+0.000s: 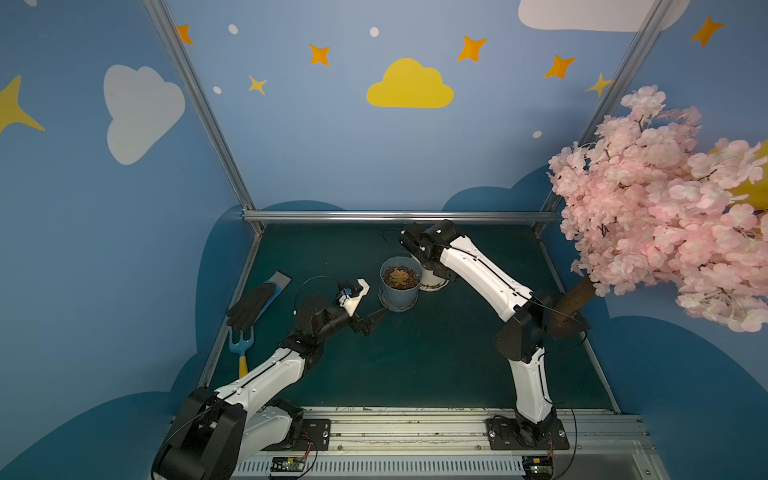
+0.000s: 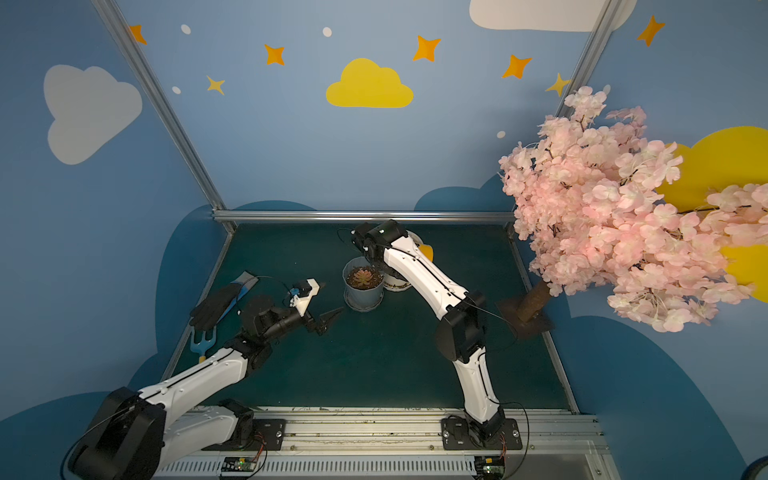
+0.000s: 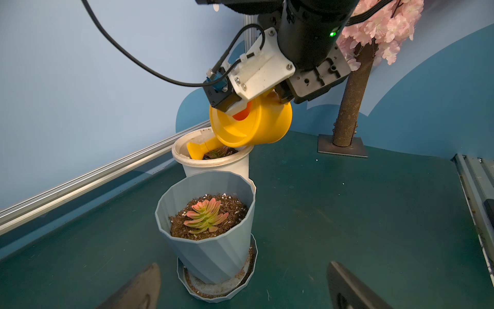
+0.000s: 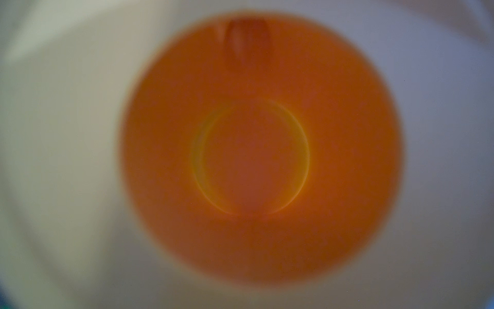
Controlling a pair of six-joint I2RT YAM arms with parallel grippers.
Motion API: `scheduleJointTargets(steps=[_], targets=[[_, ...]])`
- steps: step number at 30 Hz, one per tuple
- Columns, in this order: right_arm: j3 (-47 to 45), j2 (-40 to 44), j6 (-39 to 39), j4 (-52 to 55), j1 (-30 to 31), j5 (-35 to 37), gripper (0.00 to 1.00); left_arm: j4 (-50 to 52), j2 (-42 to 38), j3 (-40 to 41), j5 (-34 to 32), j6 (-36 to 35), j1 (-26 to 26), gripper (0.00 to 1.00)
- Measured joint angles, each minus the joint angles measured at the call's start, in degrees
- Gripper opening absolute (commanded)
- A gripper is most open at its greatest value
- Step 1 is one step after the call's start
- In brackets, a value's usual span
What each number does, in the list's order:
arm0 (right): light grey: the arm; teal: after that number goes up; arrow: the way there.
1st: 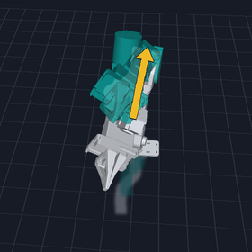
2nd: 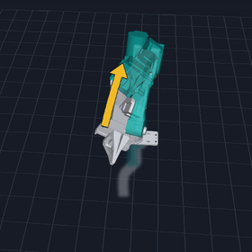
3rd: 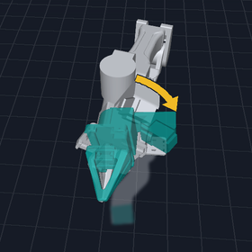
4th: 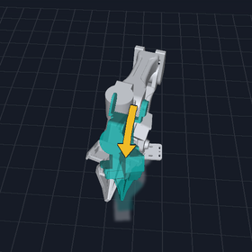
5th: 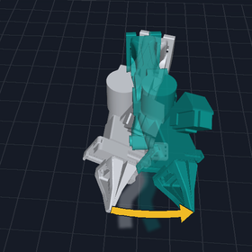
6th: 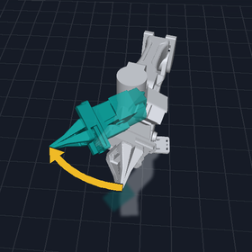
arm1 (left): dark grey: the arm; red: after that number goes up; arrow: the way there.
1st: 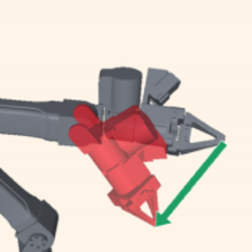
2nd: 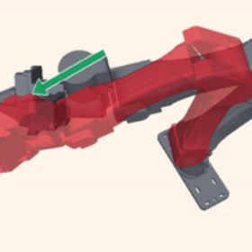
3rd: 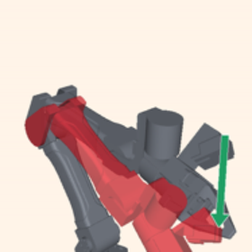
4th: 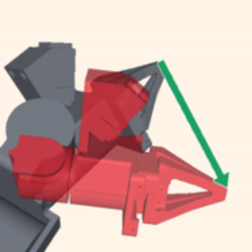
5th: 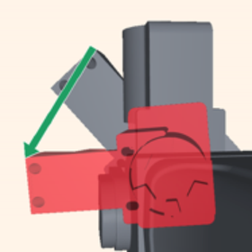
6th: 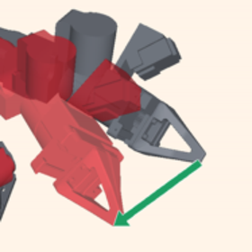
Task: Water the succulent around the soil edge
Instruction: Water the soil of the potted plant with water.
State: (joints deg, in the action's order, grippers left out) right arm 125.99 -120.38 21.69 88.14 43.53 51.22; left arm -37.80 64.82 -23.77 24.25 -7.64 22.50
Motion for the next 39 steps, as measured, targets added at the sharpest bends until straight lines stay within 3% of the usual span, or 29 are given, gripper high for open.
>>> scheduleJointTargets(steps=[39], targets=[[-5.3,3.3,-3.5,3.1,0.6,1.7,0.0,0.0,0.0,0.0,0.2,0.2,0.0,1.0]])
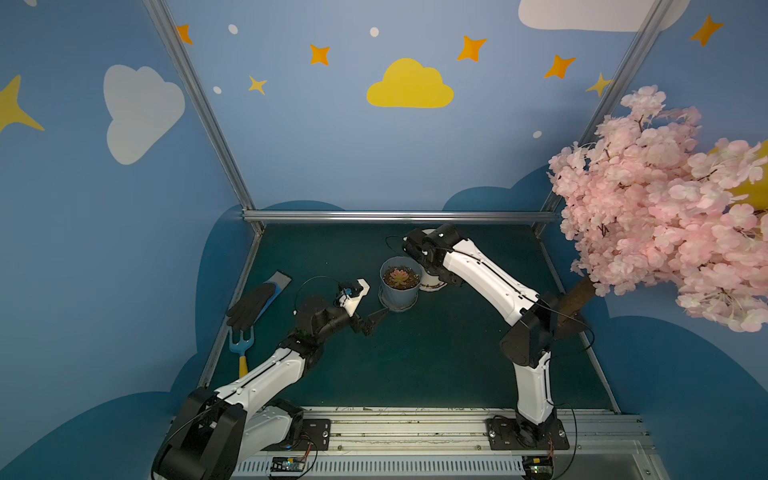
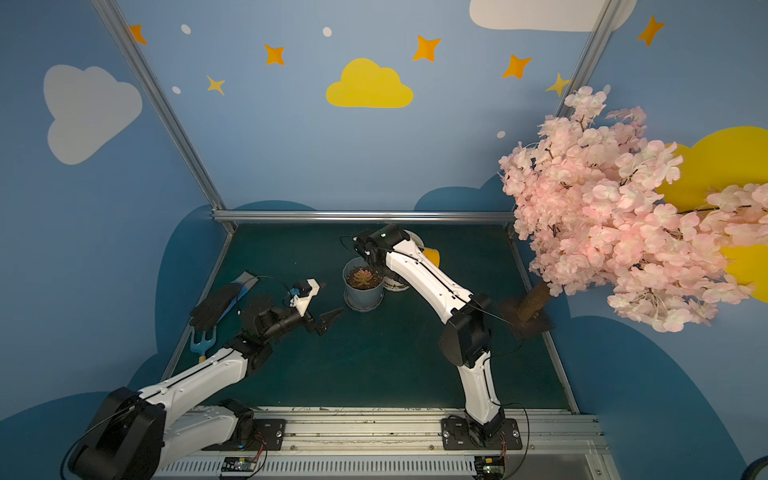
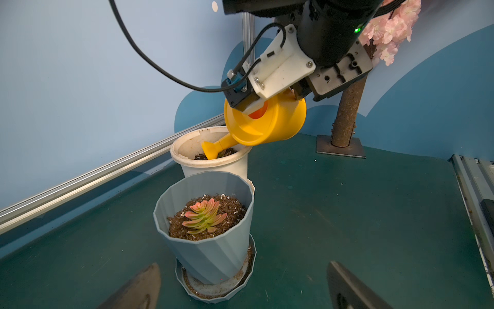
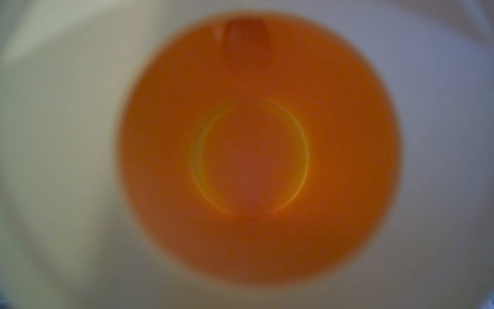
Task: Water the succulent around the soil edge
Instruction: Water the soil of the potted plant with water.
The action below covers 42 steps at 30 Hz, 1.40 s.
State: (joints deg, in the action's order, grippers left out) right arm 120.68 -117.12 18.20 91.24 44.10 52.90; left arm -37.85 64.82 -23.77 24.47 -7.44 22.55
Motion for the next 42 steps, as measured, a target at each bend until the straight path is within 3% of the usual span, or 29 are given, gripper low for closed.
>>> scheduleJointTargets(steps=[42], targets=[[-5.6,4.5,-6.8,0.8,0.2,0.2,0.0,0.0,0.0,0.0,0.6,0.0,0.4,1.0]])
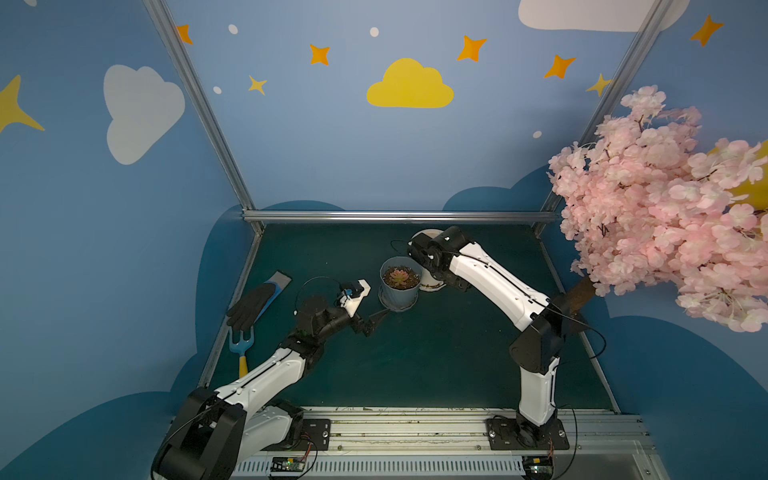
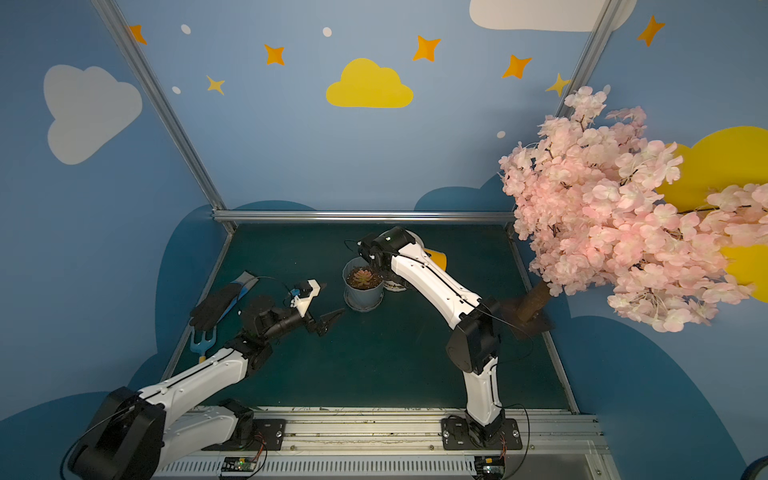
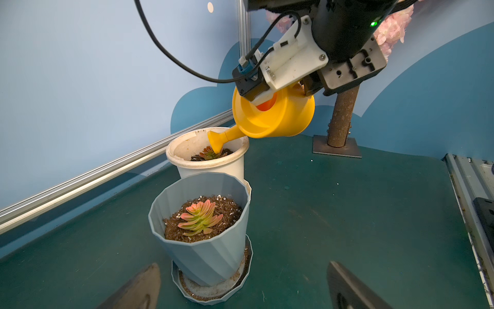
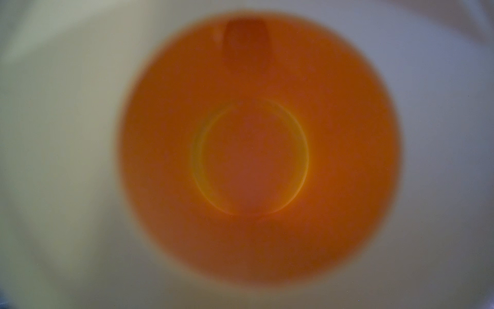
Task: Water the succulent around the soil edge
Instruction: Water the soil of the potted plant with water.
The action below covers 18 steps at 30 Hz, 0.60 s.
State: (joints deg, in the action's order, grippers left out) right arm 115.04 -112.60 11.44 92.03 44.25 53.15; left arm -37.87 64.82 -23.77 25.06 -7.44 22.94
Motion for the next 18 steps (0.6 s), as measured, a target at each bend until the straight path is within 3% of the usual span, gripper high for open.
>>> scheduleJointTargets(steps=[18], targets=[[-2.0,2.2,-2.1,0.4,-0.1,-0.3,0.0,-0.1,0.0,0.0,0.0,0.2,0.1,1.0]])
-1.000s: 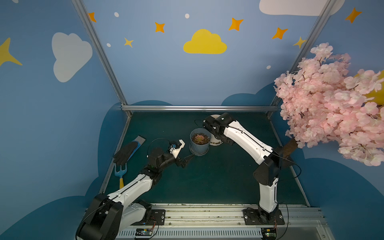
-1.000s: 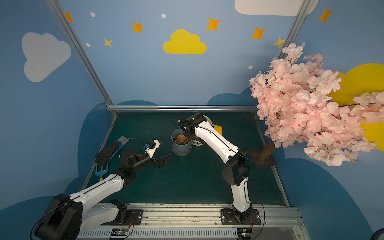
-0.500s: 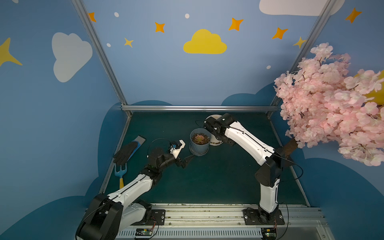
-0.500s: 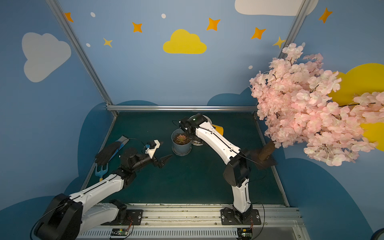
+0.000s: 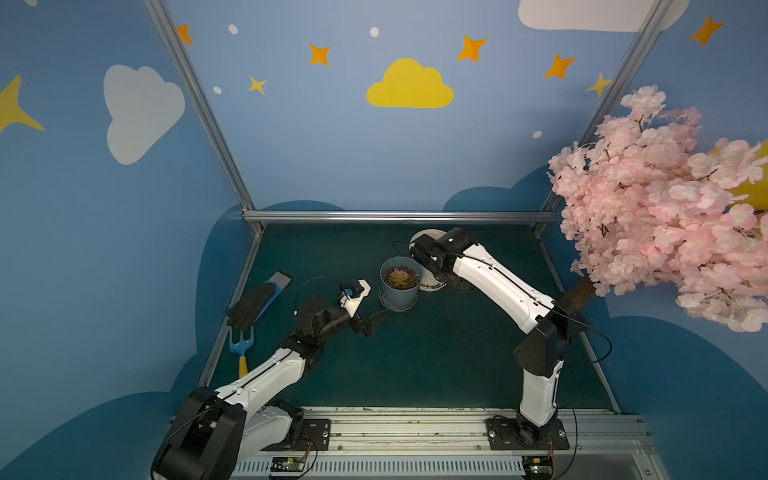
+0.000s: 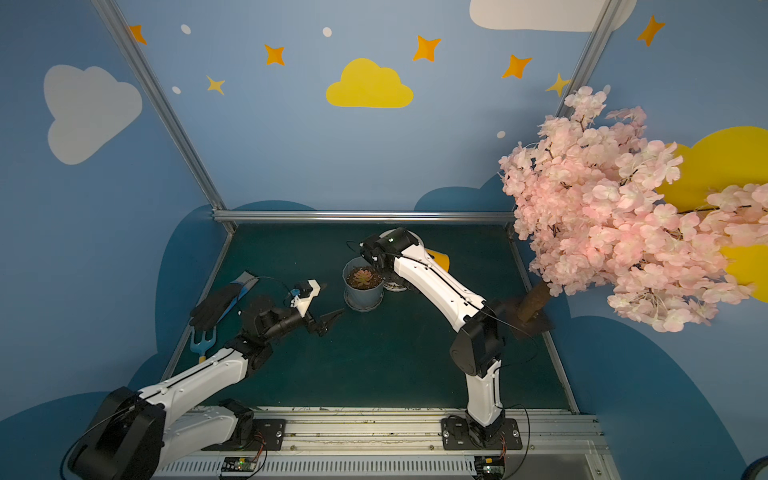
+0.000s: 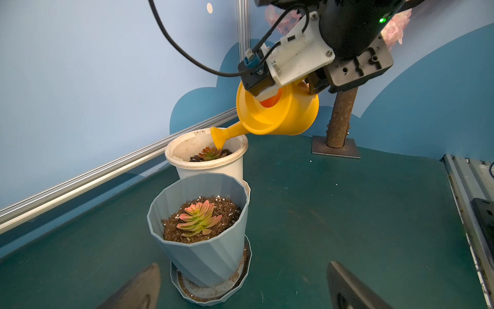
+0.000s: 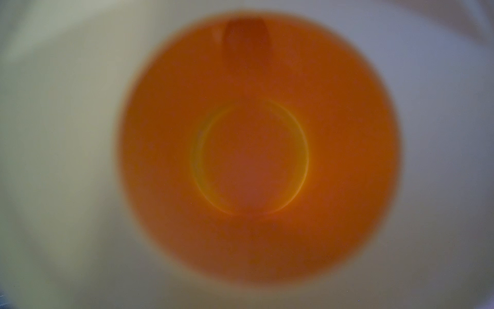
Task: Water the succulent around the soil edge
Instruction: Water the soil of the potted plant with water.
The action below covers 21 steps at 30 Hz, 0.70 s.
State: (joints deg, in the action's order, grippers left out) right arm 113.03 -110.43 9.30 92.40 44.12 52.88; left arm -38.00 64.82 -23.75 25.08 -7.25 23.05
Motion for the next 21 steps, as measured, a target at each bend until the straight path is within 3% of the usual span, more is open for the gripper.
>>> scheduleJointTargets(steps=[21], targets=[[-2.2,0.9,-1.0,0.0,-2.4,-2.5,0.0,-0.1,0.0,0.0,0.0,0.0,0.1,1.0]])
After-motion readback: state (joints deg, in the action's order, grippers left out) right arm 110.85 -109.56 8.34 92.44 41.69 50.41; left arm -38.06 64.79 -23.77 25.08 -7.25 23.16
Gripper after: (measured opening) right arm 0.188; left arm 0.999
